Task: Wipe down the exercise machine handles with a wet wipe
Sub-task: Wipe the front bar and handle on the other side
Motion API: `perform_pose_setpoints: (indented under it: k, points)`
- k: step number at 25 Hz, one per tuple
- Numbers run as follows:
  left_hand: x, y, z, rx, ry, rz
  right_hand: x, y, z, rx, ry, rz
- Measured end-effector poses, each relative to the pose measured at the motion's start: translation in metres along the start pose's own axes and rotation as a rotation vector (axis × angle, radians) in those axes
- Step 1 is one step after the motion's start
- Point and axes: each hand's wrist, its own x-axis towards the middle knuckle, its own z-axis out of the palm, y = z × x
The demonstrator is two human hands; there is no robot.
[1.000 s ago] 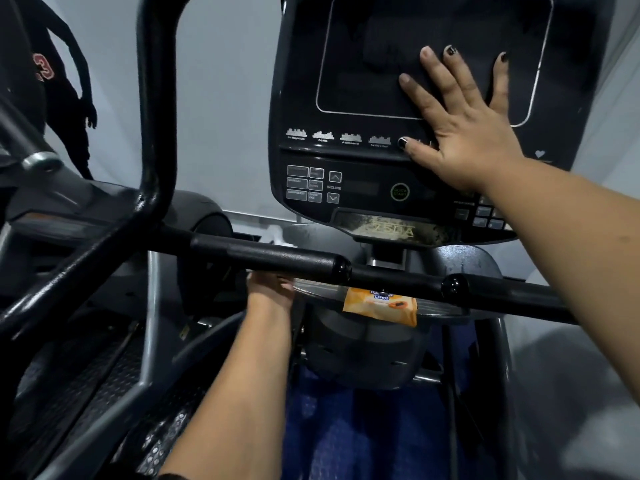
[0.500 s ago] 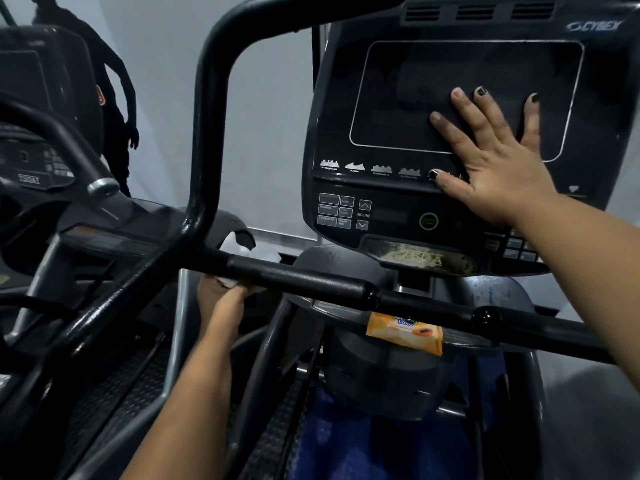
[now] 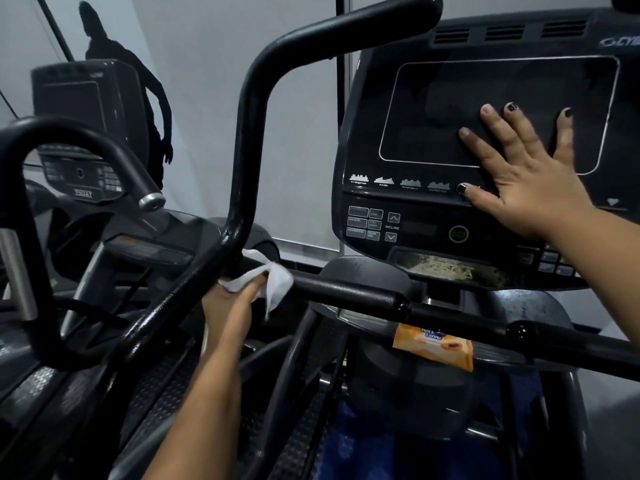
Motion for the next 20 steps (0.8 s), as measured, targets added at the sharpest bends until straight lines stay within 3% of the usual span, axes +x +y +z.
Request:
perform_pose_setpoints:
  k: [2,4,7,13,20]
  points:
    - [0.000,0.008,0.025,-0.243,0.136,-0.031,0.000,0.000,0.000,0.001,0.006,-0.001]
    - [0.004,0.022,0.050,-0.443,0.397,-0.155,-0.001,0.000,0.001,-0.004,0.003,-0.003]
    - [0.011,0.027,0.061,-0.388,0.527,-0.184,0.000,0.000,0.002,-0.022,-0.008,0.001]
    - [-0.009,0.013,0.047,-0.027,0.377,0.013,-0.002,-0.001,-0.003,-0.028,-0.045,0.006]
    - [-0.053,0.004,0.032,0.072,0.331,-0.130,0.001,-0.006,-0.010,-0.035,-0.177,0.049]
